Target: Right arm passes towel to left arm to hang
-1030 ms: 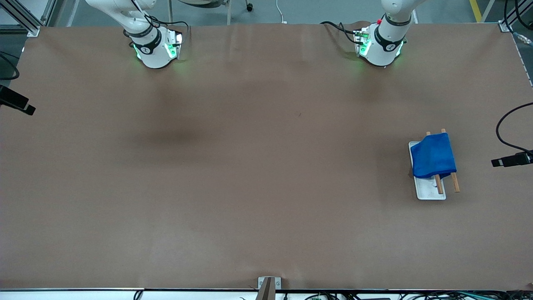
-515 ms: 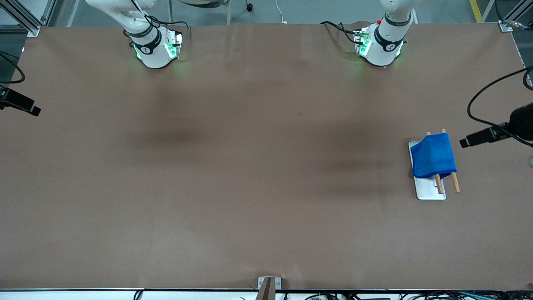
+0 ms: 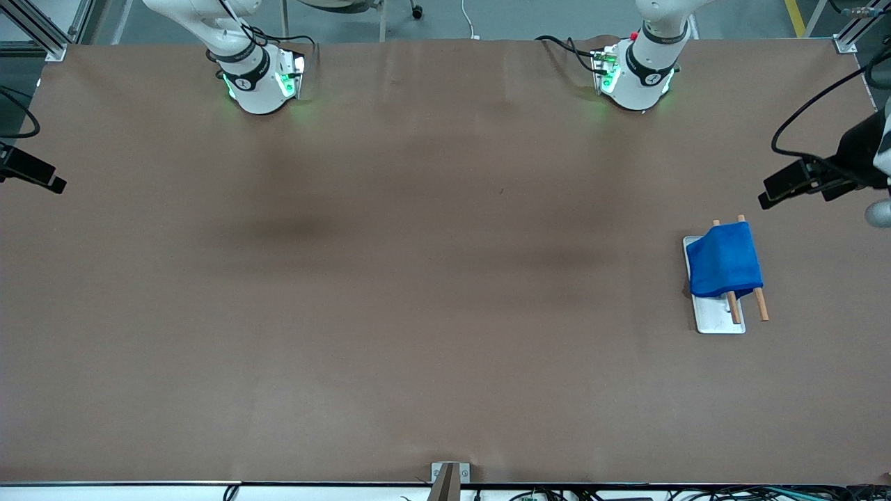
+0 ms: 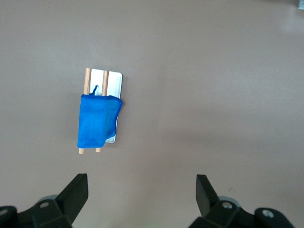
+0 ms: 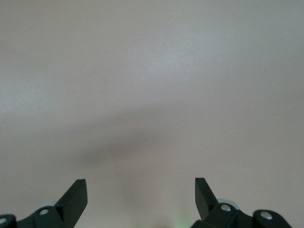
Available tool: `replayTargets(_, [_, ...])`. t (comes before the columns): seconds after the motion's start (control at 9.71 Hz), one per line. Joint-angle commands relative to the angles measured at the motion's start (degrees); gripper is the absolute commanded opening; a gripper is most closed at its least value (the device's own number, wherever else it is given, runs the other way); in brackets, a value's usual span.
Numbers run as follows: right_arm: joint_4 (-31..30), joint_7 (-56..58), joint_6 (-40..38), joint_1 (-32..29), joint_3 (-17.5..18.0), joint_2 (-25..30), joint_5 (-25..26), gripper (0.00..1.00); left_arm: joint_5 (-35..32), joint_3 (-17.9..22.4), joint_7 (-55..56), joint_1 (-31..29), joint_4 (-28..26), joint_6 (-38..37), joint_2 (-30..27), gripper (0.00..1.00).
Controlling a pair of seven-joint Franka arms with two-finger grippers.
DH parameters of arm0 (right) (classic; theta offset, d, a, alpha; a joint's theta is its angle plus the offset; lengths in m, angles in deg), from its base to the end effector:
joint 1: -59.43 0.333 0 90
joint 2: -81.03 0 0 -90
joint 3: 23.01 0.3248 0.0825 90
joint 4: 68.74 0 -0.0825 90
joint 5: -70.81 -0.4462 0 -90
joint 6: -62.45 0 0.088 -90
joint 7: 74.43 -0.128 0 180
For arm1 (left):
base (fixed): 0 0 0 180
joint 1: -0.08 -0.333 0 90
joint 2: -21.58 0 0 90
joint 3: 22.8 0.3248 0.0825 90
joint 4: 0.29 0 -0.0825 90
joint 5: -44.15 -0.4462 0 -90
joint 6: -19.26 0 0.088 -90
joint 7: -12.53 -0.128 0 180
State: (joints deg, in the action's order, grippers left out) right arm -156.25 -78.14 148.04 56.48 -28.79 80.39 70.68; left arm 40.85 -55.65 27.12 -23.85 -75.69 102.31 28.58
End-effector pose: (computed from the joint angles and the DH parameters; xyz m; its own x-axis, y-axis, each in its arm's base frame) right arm 0.6046 -0.0922 0.6220 0.9756 -0.2151 -0.0446 -0.2153 -0.9766 0.0017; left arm 0.6330 -0.0665 0.6705 0.9934 0.1112 0.0271 0.1108 -0.9937 0.0166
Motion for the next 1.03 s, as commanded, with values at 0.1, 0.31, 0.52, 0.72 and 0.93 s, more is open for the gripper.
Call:
replayTargets(0.1, [-0.4,0.6,0.2,-0.8,0.4,0.7,0.1,1.00,-0.2,17.3,-7.9,15.6,-7.9,-0.6,-7.1,1.00])
replayTargets(0.31, [-0.4,0.5,0.2,-0.8,0.4,0.7,0.1,1.00,3.4,24.3,-10.8,19.9,-13.5,-0.4,-10.9,1.00])
replayTargets(0.52, [-0.4,0.5,0.1,-0.8,0.4,0.7,0.1,1.00,3.7,25.8,-11.1,20.9,-18.9,1.7,-14.6,1.00])
replayTargets(0.72, [-0.4,0.5,0.1,-0.8,0.4,0.6,0.1,1.00,3.8,25.6,-10.8,20.9,-22.2,3.5,-17.2,1.00])
replayTargets(0.93, [-0.4,0.6,0.1,-1.1,0.4,0.6,0.0,1.00,3.7,25.4,-11.2,21.1,-20.3,3.1,-15.9,1.00])
